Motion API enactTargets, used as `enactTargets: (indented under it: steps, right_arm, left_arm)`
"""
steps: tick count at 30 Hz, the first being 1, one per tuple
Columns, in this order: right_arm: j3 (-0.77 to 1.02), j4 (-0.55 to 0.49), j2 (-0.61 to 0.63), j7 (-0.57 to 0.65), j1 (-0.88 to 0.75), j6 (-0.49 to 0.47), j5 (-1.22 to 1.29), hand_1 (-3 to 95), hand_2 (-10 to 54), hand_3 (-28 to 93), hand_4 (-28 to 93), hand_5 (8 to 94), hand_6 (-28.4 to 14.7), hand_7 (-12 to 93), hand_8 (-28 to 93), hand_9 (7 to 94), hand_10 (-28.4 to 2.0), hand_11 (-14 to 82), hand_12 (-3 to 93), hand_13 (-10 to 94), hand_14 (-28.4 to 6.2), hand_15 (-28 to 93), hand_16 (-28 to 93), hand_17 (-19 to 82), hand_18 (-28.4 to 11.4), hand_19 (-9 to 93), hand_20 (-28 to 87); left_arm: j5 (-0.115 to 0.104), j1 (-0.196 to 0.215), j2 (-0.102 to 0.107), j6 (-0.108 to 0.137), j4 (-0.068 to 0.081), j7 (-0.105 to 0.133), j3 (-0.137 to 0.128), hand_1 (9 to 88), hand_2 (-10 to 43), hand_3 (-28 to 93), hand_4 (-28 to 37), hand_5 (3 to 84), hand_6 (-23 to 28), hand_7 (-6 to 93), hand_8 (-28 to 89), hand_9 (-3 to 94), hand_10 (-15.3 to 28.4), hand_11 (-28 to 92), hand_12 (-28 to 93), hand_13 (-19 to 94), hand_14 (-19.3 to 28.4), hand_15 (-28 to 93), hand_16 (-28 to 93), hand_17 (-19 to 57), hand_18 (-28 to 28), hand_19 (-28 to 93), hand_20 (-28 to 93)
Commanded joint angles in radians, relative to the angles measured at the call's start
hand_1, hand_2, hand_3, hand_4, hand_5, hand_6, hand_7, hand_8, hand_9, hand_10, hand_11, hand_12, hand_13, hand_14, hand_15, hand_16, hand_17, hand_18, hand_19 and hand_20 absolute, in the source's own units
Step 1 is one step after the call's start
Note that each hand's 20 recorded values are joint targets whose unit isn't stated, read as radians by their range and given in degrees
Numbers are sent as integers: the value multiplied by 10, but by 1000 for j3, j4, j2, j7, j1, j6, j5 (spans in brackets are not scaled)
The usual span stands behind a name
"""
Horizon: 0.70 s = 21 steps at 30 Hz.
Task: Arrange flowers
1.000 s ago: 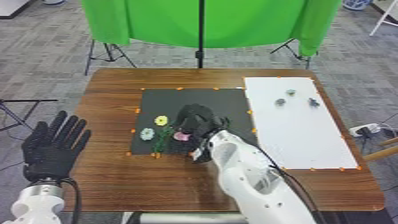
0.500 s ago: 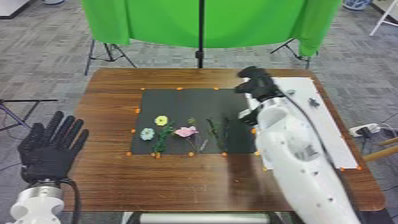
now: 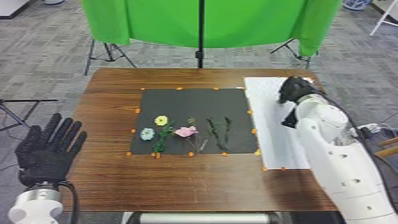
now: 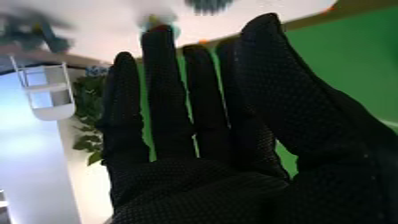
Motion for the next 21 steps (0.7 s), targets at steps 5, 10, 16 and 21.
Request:
enactTargets:
  steps: [5, 10, 16, 21]
  right_arm:
    - [-77, 120, -41, -27, -10, 179, -70, 673, -95, 520, -283, 686, 29, 217, -58, 686, -90, 134, 179, 653, -63, 295, 369, 268, -185, 739, 397]
    - [-95, 16, -12, -26, -51, 226, -7, 674, -95, 584, -283, 772, 27, 331, 8, 845, -90, 69, 359, 720, -54, 321, 441, 296, -181, 757, 426]
    - [-166, -184, -11, -119, -93, 174, 77, 655, -95, 626, -283, 775, 23, 337, 7, 849, -94, 65, 370, 719, -56, 331, 442, 299, -184, 759, 431]
    - [-253, -235, -52, -209, -81, 87, 96, 650, -95, 632, -283, 772, 22, 331, 5, 843, -93, 62, 366, 714, -57, 334, 441, 295, -185, 760, 432]
  left_arm:
    - [-13, 6, -8, -7, -1, 1, 10, 290, 29, 804, -283, 402, 75, 121, -105, 361, 132, 162, 95, 295, 119, 161, -14, -52, 123, 286, 120]
    - [-10, 5, -7, -9, 0, -5, 7, 285, 39, 806, -283, 403, 76, 120, -106, 362, 133, 162, 95, 296, 119, 161, -14, -52, 123, 286, 120]
    - [-13, 14, -9, -8, -1, -8, 0, 280, 45, 806, -283, 404, 75, 120, -105, 363, 134, 162, 95, 296, 119, 161, -14, -51, 123, 285, 120]
    - [-11, -5, -5, -10, 6, -17, 9, 278, 47, 808, -283, 404, 76, 120, -105, 363, 134, 160, 95, 296, 120, 162, -14, -52, 123, 286, 121]
